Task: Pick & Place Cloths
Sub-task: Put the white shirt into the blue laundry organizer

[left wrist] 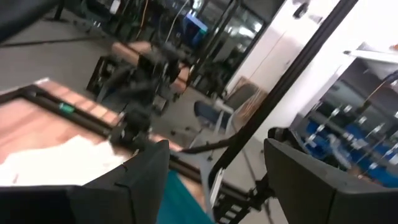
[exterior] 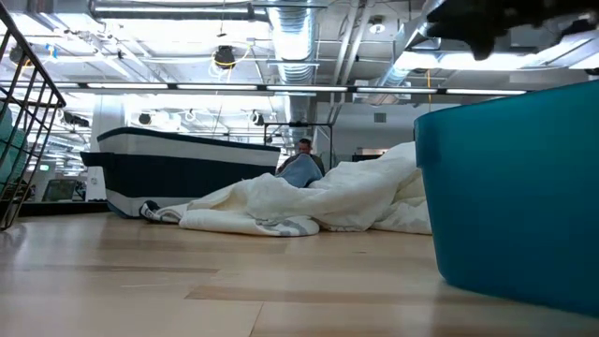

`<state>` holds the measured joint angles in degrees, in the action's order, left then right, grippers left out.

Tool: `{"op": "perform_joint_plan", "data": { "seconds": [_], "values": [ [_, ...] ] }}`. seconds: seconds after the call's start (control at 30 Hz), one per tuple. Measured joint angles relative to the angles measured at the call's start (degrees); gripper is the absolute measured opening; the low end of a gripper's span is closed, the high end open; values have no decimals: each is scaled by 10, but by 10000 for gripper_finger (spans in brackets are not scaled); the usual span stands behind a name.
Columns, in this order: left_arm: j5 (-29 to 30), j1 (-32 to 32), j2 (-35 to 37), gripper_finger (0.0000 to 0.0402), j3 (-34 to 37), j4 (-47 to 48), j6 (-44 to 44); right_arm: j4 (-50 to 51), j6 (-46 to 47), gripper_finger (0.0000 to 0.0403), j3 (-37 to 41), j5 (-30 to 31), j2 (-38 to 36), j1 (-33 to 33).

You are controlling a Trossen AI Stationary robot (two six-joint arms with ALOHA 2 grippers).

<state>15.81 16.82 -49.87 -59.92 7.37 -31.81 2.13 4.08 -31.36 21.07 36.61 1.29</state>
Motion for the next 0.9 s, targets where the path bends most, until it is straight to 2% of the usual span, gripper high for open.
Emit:
{"op": "perform_joint_plan", "data": {
  "seconds": [0.2,0.33,0.47,0.53,0.6,0.67,0.77,0.83,0.9],
  "values": [
    [0,0,65,246,0,11,34,245,-1,271,-131,-2,185,-11],
    [5,0,88,246,0,11,50,350,7,323,-164,-52,269,-12],
    [8,0,93,246,0,11,50,391,41,357,-165,-99,328,-9],
    [8,0,91,245,0,12,50,397,49,365,-165,-93,357,-9],
    [8,0,87,245,0,12,50,395,60,367,-165,-57,385,-9],
    [8,0,82,245,0,12,50,386,76,355,-165,-8,409,-9],
    [8,0,77,245,0,12,50,379,80,299,-165,21,433,-9],
    [8,0,77,245,0,13,50,376,85,232,-165,12,441,-9],
    [10,0,79,245,0,12,50,377,92,140,-165,-14,443,-9]
  ]
}}
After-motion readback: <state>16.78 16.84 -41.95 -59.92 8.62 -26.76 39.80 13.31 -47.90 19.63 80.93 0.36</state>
